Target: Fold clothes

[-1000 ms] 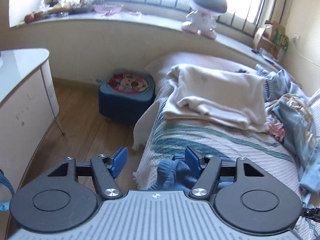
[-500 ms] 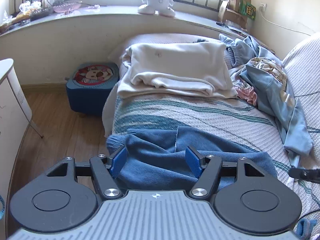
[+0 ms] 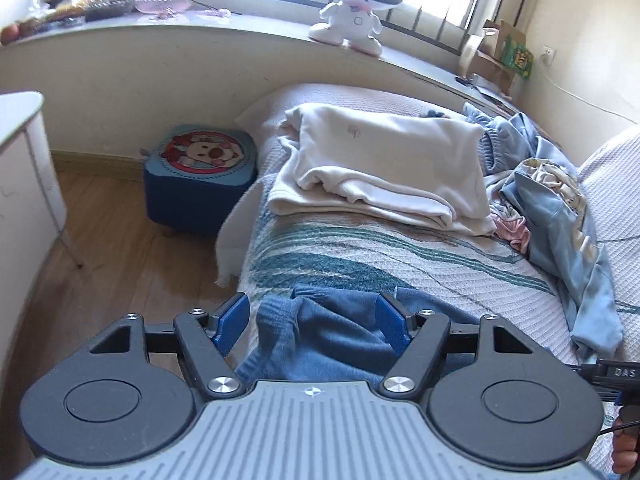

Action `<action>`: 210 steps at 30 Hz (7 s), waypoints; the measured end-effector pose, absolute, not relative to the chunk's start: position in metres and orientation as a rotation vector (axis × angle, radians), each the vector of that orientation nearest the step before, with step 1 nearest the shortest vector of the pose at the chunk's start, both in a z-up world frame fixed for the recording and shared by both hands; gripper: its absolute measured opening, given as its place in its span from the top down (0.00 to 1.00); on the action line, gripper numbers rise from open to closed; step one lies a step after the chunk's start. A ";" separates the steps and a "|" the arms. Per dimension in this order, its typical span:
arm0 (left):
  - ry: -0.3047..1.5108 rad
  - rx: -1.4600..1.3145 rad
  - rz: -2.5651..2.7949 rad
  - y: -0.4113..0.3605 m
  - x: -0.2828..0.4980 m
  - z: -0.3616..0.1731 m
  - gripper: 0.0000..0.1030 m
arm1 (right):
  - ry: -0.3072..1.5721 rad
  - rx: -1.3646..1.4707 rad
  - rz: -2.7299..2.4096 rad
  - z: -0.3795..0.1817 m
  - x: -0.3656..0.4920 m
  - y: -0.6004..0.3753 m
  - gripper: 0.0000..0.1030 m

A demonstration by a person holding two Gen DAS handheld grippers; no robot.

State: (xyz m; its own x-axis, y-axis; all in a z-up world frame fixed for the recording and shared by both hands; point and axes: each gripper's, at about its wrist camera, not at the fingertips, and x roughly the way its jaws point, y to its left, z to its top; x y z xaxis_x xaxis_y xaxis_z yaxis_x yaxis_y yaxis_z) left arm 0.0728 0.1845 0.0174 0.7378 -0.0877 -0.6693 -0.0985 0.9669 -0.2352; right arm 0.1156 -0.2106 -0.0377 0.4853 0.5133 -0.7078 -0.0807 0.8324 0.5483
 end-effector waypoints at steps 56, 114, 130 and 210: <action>0.775 -0.251 -0.139 0.170 0.138 -0.006 0.82 | 0.966 -0.107 0.747 -0.025 0.171 -0.074 0.87; 0.915 -0.389 0.016 0.224 -0.012 0.009 0.94 | 1.190 -0.081 1.209 -0.002 0.061 -0.065 0.98; 0.745 -0.393 0.080 0.241 -0.045 0.063 0.57 | 0.997 -0.048 0.956 0.050 0.100 -0.111 0.67; 0.902 -0.262 -0.103 0.147 0.001 0.043 0.31 | 0.978 -0.029 0.800 0.016 0.144 -0.128 0.67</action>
State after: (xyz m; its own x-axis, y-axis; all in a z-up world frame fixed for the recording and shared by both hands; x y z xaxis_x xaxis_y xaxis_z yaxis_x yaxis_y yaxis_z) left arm 0.0007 0.1475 0.0432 0.6174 -0.1980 -0.7613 -0.0217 0.9631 -0.2681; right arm 0.1441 -0.1276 0.0164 0.3029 0.5908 -0.7478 -0.6159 0.7201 0.3195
